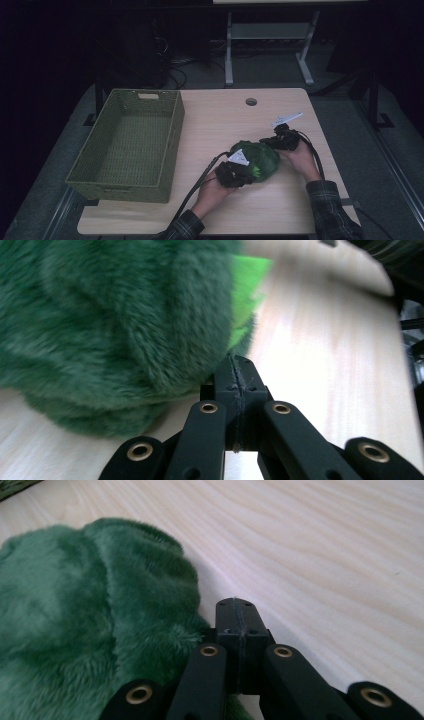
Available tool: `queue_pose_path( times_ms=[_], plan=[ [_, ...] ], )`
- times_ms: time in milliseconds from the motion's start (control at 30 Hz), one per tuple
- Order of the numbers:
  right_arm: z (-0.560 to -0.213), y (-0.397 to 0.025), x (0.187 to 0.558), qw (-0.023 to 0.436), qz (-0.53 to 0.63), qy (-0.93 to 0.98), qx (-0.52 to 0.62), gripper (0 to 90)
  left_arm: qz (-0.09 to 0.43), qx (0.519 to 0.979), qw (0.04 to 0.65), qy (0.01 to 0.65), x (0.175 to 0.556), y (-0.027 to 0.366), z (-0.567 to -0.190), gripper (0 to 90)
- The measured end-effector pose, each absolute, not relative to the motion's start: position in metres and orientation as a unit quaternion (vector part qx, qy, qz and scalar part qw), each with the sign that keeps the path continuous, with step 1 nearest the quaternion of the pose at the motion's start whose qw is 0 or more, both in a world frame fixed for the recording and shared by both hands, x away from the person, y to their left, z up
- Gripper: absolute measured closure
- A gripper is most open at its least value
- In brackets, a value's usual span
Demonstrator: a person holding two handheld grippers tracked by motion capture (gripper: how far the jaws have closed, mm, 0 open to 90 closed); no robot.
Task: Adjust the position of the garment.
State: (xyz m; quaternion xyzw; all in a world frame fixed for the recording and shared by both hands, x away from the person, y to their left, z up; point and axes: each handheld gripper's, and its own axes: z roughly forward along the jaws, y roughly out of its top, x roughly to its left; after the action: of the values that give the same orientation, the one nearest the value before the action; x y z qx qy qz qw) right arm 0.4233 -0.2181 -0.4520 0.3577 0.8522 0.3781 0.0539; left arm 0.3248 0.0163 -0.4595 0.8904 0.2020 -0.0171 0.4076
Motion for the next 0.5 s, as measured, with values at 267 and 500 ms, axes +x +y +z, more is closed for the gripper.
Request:
queue_pose_path(
  times_ms=[267, 500],
  plan=[
    [-0.452, -0.225, 0.41, 0.041, 0.375, 0.857, 0.352, 89.8, -0.004, 0.896, 0.393, 0.207, 0.332, 0.027, -0.462, 89.6],
    [-0.453, -0.232, 0.391, 0.017, 0.375, 0.859, 0.348, 89.7, 0.012, 0.897, 0.386, 0.214, 0.339, 0.047, -0.462, 89.6]
  ],
)
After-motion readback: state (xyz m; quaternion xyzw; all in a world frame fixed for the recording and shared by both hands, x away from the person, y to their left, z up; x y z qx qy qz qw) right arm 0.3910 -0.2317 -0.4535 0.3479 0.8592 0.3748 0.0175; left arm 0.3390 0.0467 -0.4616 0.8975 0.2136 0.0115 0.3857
